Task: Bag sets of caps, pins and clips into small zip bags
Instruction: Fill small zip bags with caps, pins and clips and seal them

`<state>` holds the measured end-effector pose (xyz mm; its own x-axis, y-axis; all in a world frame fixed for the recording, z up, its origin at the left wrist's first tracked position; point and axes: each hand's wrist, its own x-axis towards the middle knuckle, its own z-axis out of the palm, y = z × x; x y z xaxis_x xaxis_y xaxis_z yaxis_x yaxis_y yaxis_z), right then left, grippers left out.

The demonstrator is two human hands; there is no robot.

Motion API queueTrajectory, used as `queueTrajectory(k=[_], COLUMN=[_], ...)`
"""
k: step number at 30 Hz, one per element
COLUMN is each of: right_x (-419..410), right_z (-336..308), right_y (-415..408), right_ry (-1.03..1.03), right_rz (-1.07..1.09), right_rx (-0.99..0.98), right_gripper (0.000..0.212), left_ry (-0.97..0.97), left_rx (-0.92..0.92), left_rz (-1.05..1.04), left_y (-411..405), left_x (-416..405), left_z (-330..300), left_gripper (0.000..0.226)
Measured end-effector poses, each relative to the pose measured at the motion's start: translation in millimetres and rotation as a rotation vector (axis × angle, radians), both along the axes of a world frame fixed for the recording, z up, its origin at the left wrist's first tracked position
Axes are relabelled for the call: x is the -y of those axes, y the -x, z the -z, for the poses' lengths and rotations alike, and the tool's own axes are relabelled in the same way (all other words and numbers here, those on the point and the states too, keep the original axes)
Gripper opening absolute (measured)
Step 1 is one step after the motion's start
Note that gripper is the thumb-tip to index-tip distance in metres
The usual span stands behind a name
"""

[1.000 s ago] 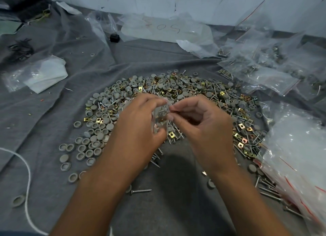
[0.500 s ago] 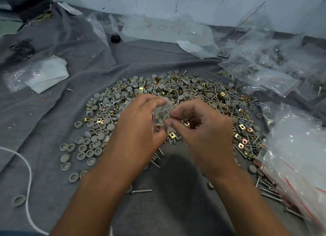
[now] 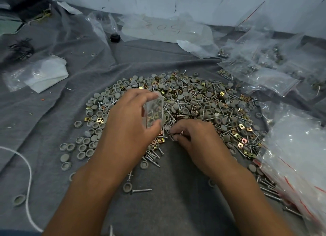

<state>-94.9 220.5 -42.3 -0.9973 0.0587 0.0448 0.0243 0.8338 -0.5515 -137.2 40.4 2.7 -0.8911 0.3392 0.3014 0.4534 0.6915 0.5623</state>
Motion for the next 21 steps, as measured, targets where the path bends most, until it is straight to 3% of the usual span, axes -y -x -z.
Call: queueTrajectory(k=[4, 9, 16, 21], right_x=[-4, 3, 17, 17], right_z=[-9, -23, -23, -25], right_y=[-5, -7, -4, -3], right_ry=[0.258, 0.489, 0.474, 0.465], right_rz=[0.064, -0.018, -0.024, 0.024], right_rx=[-0.104, -0.269, -0.451, -0.49], right_gripper=[0.014, 0.018, 0.023, 0.016], left_ry=[-0.008, -0.026, -0.045, -0.084], left_rx=[0.008, 0.009, -0.001, -0.004], left_rz=[0.015, 0.049, 0.091, 0.06], left_y=[-1, -3, -6, -4], left_x=[-1, -5, -8, -6], left_z=[0, 1, 1, 1], left_gripper=[0.055, 0.052, 0.048, 0.022])
